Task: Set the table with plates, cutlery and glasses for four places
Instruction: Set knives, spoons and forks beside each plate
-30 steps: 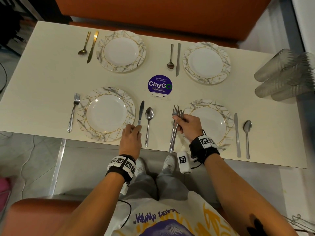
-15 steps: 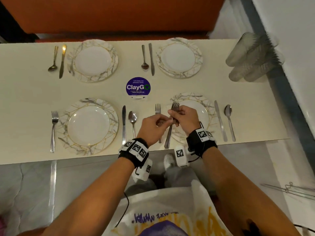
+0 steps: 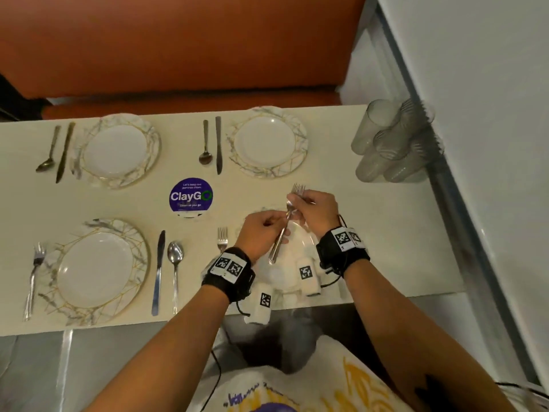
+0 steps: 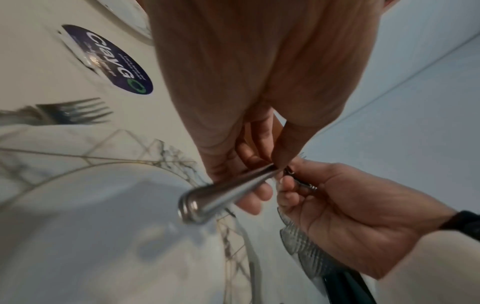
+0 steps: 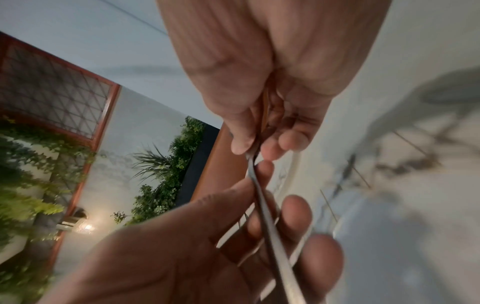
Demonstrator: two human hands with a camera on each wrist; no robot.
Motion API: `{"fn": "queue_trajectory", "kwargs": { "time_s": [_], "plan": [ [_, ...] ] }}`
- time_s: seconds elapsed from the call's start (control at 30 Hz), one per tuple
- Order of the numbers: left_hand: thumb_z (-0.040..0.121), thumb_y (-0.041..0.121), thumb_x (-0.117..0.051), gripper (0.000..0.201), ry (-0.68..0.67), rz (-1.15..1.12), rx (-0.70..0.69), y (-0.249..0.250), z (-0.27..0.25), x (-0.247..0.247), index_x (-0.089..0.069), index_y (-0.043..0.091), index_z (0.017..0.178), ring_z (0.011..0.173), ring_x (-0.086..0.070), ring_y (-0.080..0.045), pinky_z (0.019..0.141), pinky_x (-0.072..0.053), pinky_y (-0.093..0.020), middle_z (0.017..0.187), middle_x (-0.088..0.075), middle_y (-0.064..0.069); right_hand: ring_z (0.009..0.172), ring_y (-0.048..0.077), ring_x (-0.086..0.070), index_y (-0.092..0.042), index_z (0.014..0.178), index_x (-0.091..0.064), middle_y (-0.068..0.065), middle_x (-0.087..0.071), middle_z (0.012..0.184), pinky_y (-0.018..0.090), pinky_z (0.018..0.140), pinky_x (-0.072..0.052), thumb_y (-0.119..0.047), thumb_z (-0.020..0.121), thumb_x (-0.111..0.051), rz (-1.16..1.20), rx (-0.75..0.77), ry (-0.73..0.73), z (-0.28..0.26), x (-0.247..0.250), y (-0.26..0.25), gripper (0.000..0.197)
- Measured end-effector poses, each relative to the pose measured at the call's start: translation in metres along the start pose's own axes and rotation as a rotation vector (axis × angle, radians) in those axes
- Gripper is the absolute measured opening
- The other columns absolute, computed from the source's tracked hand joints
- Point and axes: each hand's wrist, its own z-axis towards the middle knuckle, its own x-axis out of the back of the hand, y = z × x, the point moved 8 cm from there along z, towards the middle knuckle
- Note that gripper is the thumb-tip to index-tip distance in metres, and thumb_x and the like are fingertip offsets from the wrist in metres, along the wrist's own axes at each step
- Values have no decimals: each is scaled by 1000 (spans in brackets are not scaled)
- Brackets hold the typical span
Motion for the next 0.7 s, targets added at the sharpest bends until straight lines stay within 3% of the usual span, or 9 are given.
{"fn": "queue_trajectory", "kwargs": {
  "time_s": [0.07,0.17,0.27,0.4,0.5,0.6,0.7],
  "plan": [
    [104,12,-58,18,39,-24,21,12,10,-11,-71,1,110,68,-69,-24,61,-57,-31,85,-74,-15,51,22,-64,-15,80,-76,9,-74,68,32,53,-50,-24,87,-76,-39,41,-21,24,14,-15,11],
    [105,18,-57,22,65,-82,44,26,27,-23,-71,1,106,63,-59,-27,55,-49,-31,74,-69,-13,50,15,-63,-19,78,-76,6,-74,67,31,52,-50,-23,87,-76,-72,116,-46,52,28,-42,9],
    [103,17,-60,22,76,-230,81,32,37,-29,-71,-1,106,57,-52,-20,50,-42,-28,78,-62,-11,53,14,-65,-24,85,-76,3,-74,71,28,51,-50,-20,87,-76,-73,159,-86,72,37,-63,5],
    [101,10,-62,16,82,-387,118,35,44,-31,-70,-2,107,61,-53,-17,52,-42,-27,80,-63,-7,54,14,-68,-26,89,-72,-1,-73,75,25,48,-50,-12,90,-71,-107,235,-95,93,50,-91,13],
    [96,9,-66,10,101,-593,140,40,49,-27,-67,1,102,65,-54,-17,52,-41,-25,83,-62,-6,68,17,-73,-29,88,-71,-4,-74,83,27,56,-56,-15,89,-72,-197,311,-61,104,57,-104,14],
    [94,5,-68,8,209,-669,109,52,58,-9,-68,4,102,67,-59,-13,49,-42,-21,82,-65,-4,77,17,-71,-33,90,-71,-4,-74,86,31,70,-58,-19,85,-74,-229,309,-46,109,66,-102,16],
    [93,7,-71,14,353,-608,11,73,67,20,-64,4,105,60,-58,-13,48,-43,-21,78,-69,-5,76,-1,-64,-27,102,-76,-7,-73,85,17,73,-48,-19,84,-77,-366,336,-239,100,56,-92,20]
  ]
}}
